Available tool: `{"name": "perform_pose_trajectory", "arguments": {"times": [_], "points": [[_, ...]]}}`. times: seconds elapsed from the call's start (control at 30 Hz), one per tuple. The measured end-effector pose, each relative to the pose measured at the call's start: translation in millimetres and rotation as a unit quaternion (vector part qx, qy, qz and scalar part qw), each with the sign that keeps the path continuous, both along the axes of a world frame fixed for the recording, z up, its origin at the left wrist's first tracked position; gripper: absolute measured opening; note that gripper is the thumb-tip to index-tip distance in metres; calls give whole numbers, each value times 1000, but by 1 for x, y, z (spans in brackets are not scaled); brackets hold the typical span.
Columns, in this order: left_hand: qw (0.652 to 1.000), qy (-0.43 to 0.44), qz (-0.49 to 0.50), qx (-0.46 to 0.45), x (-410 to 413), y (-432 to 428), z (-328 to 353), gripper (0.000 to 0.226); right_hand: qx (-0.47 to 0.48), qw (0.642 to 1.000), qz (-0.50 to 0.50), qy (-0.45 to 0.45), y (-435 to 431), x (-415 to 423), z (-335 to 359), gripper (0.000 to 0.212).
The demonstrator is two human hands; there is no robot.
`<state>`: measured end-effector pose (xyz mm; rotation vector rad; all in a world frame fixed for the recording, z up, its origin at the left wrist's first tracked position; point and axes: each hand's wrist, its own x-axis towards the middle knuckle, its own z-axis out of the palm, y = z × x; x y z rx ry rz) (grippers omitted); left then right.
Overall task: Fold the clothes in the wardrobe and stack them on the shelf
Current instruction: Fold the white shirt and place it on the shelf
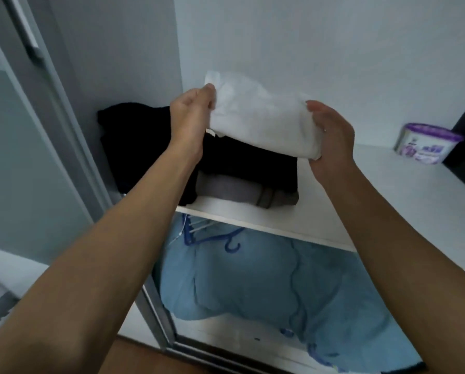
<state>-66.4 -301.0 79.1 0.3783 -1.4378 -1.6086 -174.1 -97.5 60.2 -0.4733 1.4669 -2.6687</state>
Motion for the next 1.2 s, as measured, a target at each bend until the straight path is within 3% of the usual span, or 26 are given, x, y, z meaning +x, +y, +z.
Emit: {"name": "perform_pose_trajectory", "arguments": {"times": [0.07, 0.1, 0.17, 0.23, 0.33, 0.43, 0.53, 0.73, 0.9, 1.07, 1.2], "points": [[996, -65, 31, -50, -26, -12, -6, 24, 148, 984, -70, 72, -12, -32, -12, 21], [983, -156, 28, -96, -37, -19, -15, 22, 252, 960, -80, 90, -15, -47, -24, 20], [903, -383, -8, -196, -50, -32, -38, 32, 441, 894, -10, 79, -20, -71, -49, 15], [832, -484, 7, -270, -61, -42, -57, 43, 554, 827, 17, 93, -25, -91, -67, 23], [821, -407, 104, -387, -78, -44, -63, 53, 543, 815, -92, 182, -41, -101, -65, 36], [780, -358, 22, -513, -99, -52, -67, 43, 552, 797, -52, 239, -62, -100, -63, 41], [772, -438, -87, -451, -109, -66, -88, 43, 578, 778, -10, 246, -73, -93, -81, 42], [797, -427, -89, -417, -103, -68, -101, 47, 613, 758, -25, 221, -75, -85, -87, 49], [775, -437, -113, -443, -75, -59, -94, 50, 651, 738, -17, 177, -63, -54, -86, 54], [723, -435, -142, -518, -30, -60, -81, 48, 706, 690, -27, 156, -57, -13, -86, 55], [734, -388, -81, -552, 9, -66, -73, 46, 718, 669, -39, 191, -65, 22, -78, 46]]}}
